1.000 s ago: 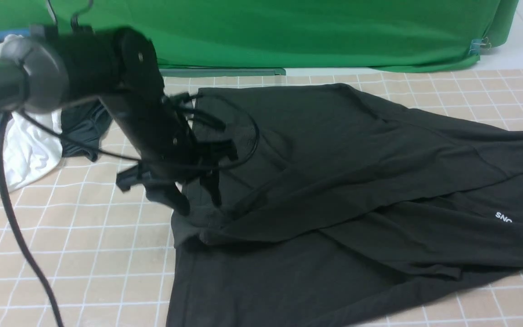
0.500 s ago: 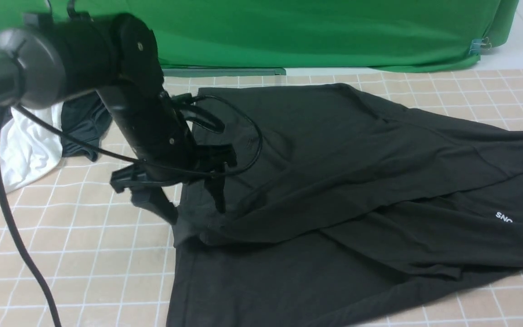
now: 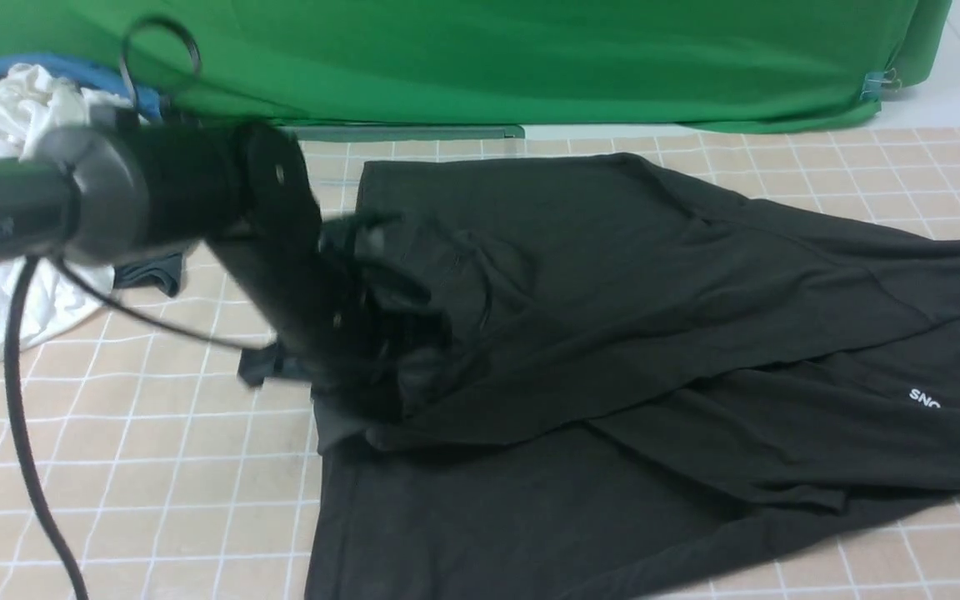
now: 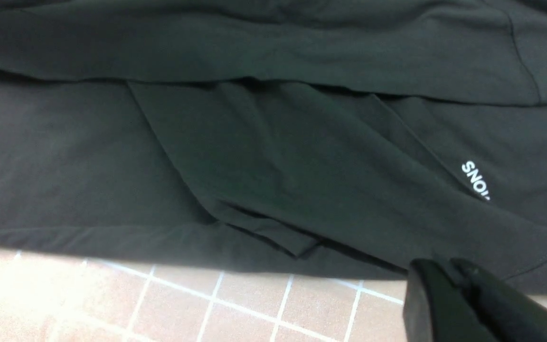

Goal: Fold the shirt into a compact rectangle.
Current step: 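Grasp the near edge of the shirt at its hem and shoulder corners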

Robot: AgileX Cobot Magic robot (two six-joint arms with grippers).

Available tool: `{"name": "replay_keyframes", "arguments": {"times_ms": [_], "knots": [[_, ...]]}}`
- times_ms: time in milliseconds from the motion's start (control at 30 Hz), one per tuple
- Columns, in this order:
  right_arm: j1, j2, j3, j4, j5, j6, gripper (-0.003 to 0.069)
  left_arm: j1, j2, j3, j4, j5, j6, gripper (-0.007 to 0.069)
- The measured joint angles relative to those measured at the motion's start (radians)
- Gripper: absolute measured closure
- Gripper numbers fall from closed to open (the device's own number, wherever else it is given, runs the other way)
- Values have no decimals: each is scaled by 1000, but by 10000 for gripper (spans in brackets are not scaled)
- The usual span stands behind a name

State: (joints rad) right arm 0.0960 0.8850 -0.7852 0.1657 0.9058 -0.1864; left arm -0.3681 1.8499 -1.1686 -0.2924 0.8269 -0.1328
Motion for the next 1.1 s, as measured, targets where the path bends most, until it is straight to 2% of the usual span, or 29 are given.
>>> {"name": "replay_keyframes", "arguments": {"times_ms": [233,400,633,833,867,1100], "knots": [[0,0,0,1,-4,3,613,-1,-13,55,22,-22,7,611],[0,1,0,2,-6,3,606,-1,-118,-29,41,78,-7,610],[0,1,0,4,-8,3,606,-16,-321,-55,33,274,-112,580],[0,1,0,4,-8,3,604,-108,-377,99,26,296,-202,449],[0,1,0,4,-8,3,603,-145,-378,160,26,274,-242,390],[0,1,0,5,-8,6,599,-239,-378,359,47,99,-322,158]]}}
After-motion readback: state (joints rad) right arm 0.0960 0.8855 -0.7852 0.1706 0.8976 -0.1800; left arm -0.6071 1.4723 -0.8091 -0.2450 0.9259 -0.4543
